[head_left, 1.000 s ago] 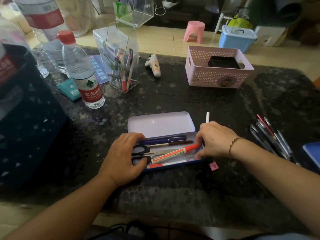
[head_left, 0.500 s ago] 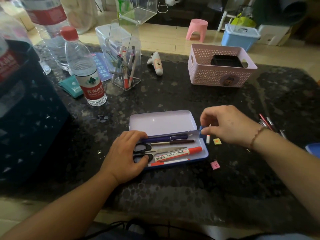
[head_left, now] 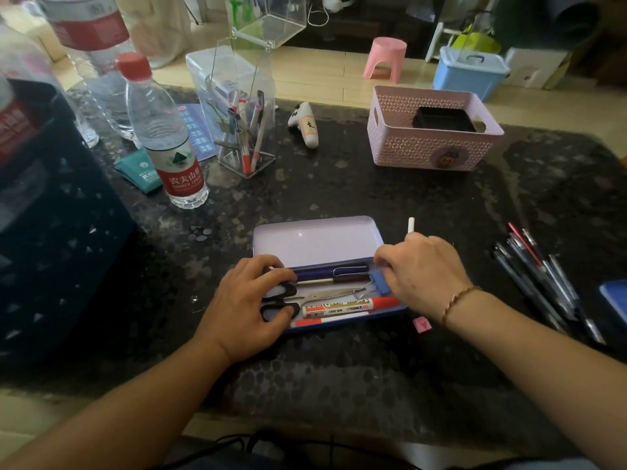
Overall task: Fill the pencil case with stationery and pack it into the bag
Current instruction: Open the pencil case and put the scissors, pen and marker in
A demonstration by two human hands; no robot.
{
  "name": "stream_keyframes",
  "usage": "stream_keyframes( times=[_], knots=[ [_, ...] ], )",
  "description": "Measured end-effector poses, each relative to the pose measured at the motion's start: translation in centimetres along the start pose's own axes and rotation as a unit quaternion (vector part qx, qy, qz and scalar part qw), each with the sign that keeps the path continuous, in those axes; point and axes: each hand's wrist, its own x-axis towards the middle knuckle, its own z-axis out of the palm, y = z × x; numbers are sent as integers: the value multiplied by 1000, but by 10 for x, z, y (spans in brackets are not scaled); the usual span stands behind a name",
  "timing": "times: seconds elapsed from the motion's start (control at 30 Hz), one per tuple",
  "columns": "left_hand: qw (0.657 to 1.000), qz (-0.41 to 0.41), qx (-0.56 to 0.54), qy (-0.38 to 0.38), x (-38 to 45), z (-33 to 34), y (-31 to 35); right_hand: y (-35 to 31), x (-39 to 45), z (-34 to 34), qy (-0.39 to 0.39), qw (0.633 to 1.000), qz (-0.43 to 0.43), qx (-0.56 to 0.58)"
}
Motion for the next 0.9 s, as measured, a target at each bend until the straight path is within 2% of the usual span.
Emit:
stream_keyframes(
  times=[0.13,0.33,0.73,0.9],
  knots=[
    [1000,1,-2,2,-1,0,0,2,-6,5,29,1000,-11,5],
    [1000,-4,-2,3,-1,2,-1,2,-8,10,-13,998,38,55],
    [1000,6,1,-3,-2,0,2,0,-10,15,9,999,47,24],
    [1000,20,8,-9,-2,-1,2,1,-12,15,17,997,56,54]
  ],
)
